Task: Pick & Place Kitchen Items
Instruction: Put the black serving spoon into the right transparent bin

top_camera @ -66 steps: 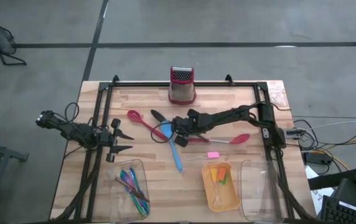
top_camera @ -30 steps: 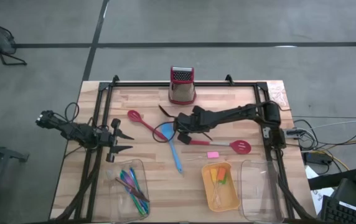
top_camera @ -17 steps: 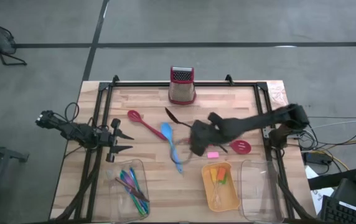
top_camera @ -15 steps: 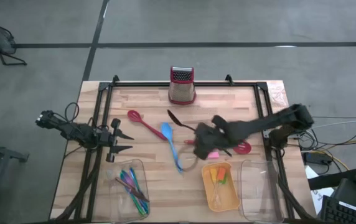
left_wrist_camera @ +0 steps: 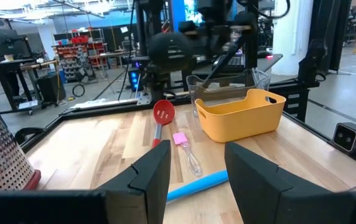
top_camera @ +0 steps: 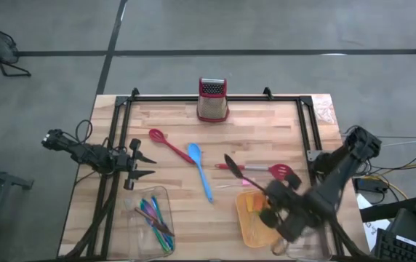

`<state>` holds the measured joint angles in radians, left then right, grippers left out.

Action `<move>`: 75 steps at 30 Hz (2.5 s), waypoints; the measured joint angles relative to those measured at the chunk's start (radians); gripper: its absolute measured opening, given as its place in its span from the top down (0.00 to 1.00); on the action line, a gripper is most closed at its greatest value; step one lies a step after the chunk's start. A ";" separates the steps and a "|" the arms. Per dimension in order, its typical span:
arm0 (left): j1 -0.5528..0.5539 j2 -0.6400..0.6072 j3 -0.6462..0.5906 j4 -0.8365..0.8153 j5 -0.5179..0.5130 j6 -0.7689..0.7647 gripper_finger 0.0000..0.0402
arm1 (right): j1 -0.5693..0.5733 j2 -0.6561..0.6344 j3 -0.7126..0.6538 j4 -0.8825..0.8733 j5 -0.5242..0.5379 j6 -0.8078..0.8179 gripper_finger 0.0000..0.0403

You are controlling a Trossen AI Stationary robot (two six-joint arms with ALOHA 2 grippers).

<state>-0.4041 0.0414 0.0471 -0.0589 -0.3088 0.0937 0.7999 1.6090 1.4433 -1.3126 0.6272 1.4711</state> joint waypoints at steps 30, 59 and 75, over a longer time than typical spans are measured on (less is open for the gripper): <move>0.000 0.000 0.000 -0.001 0.000 0.000 0.61 | 0.494 0.355 -0.030 -0.260 -0.069 0.823 0.95; 0.000 0.002 0.000 -0.001 0.000 0.000 0.61 | 0.498 0.379 -0.043 -0.258 -0.299 0.845 0.62; 0.000 0.002 0.000 -0.001 0.000 0.000 0.61 | 0.467 0.273 -0.082 -0.259 -0.069 0.797 0.56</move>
<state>-0.4039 0.0429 0.0467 -0.0601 -0.3085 0.0936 1.2665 1.8816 1.3614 -1.5716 0.5577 2.2683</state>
